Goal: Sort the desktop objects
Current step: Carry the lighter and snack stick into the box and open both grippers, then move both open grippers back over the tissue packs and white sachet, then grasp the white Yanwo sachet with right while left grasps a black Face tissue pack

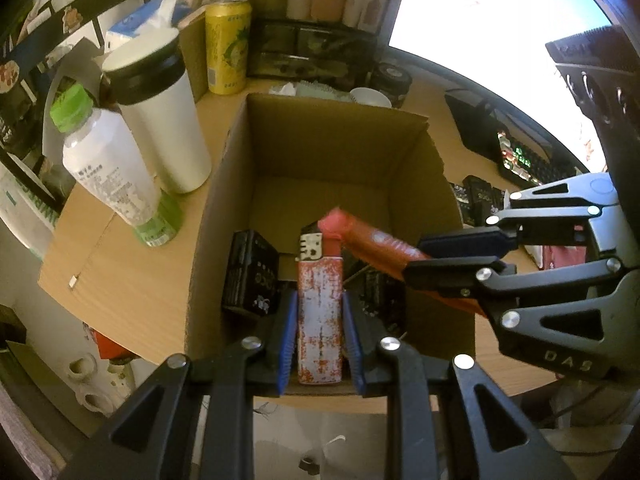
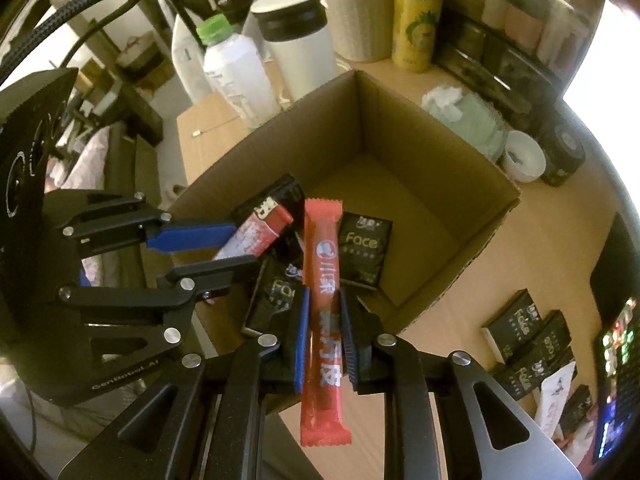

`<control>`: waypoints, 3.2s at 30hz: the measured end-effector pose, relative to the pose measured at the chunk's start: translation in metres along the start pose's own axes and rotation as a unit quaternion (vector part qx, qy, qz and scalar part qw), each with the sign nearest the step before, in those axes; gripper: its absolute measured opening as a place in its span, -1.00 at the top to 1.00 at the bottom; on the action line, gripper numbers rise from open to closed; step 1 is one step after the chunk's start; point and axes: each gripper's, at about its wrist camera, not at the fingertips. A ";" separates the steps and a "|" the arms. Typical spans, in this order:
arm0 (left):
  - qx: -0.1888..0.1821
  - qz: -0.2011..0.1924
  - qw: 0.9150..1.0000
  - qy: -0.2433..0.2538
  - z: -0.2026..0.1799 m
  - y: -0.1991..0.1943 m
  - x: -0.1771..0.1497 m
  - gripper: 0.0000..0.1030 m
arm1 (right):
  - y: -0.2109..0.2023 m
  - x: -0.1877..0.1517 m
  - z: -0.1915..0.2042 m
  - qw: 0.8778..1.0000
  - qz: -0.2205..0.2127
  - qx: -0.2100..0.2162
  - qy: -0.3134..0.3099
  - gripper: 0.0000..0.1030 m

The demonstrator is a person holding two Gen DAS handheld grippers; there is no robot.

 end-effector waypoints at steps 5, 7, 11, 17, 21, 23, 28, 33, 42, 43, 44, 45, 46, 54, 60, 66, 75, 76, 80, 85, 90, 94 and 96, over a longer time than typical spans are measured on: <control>-0.002 0.001 1.000 -0.003 0.000 0.000 -0.001 0.49 | -0.001 -0.004 -0.003 1.000 -0.004 0.008 0.001 0.57; -0.004 -0.002 1.000 -0.004 -0.001 -0.003 0.000 0.31 | -0.006 -0.007 -0.005 1.000 -0.011 0.006 0.004 0.49; -0.008 -0.017 1.000 -0.002 -0.009 -0.013 0.000 0.12 | -0.025 -0.021 -0.009 1.000 -0.028 -0.009 0.005 0.45; -0.034 -0.033 0.998 0.041 -0.059 -0.027 -0.003 0.11 | -0.057 -0.068 -0.046 0.997 -0.056 -0.029 0.048 0.45; -0.067 -0.021 0.994 0.084 -0.110 -0.016 -0.008 -0.06 | -0.071 -0.121 -0.094 0.991 -0.064 -0.039 0.114 0.44; -0.078 -0.007 0.992 0.103 -0.133 -0.004 -0.011 -0.06 | -0.071 -0.152 -0.120 0.985 -0.056 -0.048 0.155 0.44; -0.090 0.041 0.986 0.131 -0.189 0.051 -0.013 -0.06 | -0.052 -0.212 -0.172 0.969 -0.016 -0.109 0.220 0.44; -0.078 0.076 0.984 0.140 -0.223 0.104 -0.007 -0.06 | -0.041 -0.236 -0.213 0.959 -0.010 -0.131 0.252 0.44; -0.053 0.093 0.983 0.150 -0.243 0.140 0.002 -0.13 | -0.030 -0.235 -0.248 0.954 -0.014 -0.155 0.257 0.44; -0.054 0.092 0.983 0.150 -0.245 0.141 0.003 -0.14 | -0.030 -0.235 -0.249 0.954 -0.014 -0.155 0.257 0.44; -0.053 0.092 0.983 0.149 -0.245 0.141 0.004 -0.15 | -0.030 -0.234 -0.248 0.954 -0.014 -0.155 0.256 0.44; -0.051 0.092 0.984 0.147 -0.246 0.142 0.006 -0.14 | -0.030 -0.234 -0.247 0.954 -0.013 -0.156 0.254 0.44; -0.050 0.091 0.984 0.145 -0.245 0.142 0.007 -0.14 | -0.029 -0.234 -0.247 0.955 -0.012 -0.157 0.250 0.44; -0.038 0.092 0.985 0.143 -0.238 0.141 0.008 0.00 | -0.029 -0.237 -0.224 0.960 -0.009 -0.151 0.237 0.44; -0.044 0.098 0.983 0.147 -0.231 0.134 0.002 0.19 | -0.030 -0.240 -0.210 0.965 -0.012 -0.128 0.230 0.44; -0.048 0.093 0.985 0.135 -0.232 0.137 0.009 -0.22 | -0.035 -0.245 -0.212 0.961 -0.010 -0.144 0.235 0.44; -0.036 0.083 0.989 0.121 -0.243 0.152 0.031 -0.23 | -0.019 -0.264 -0.212 0.964 0.011 -0.126 0.235 0.44; -0.034 0.083 0.988 0.122 -0.244 0.154 0.032 -0.23 | -0.018 -0.265 -0.211 0.965 0.013 -0.125 0.232 0.44; -0.030 0.087 0.989 0.119 -0.249 0.160 0.034 -0.27 | -0.018 -0.270 -0.202 0.968 0.011 -0.110 0.224 0.44; -0.019 0.093 0.986 0.139 -0.254 0.164 0.028 -0.18 | -0.023 -0.271 -0.195 0.969 0.000 -0.109 0.220 0.44; -0.011 0.103 0.984 0.146 -0.241 0.159 0.014 -0.07 | -0.017 -0.268 -0.194 0.970 0.004 -0.112 0.214 0.44; -0.006 0.103 0.984 0.142 -0.222 0.144 -0.003 -0.06 | -0.014 -0.271 -0.182 0.973 0.014 -0.109 0.202 0.44; -0.003 0.105 0.984 0.142 -0.214 0.137 -0.015 -0.06 | -0.014 -0.276 -0.169 0.975 0.018 -0.104 0.197 0.44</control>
Point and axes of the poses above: each gripper's, at about its wrist camera, not at the fingertips, and y roughly the way its jaws point, z to its left, x to its top, and after that the axes turned 10 degrees about -y, right-handed
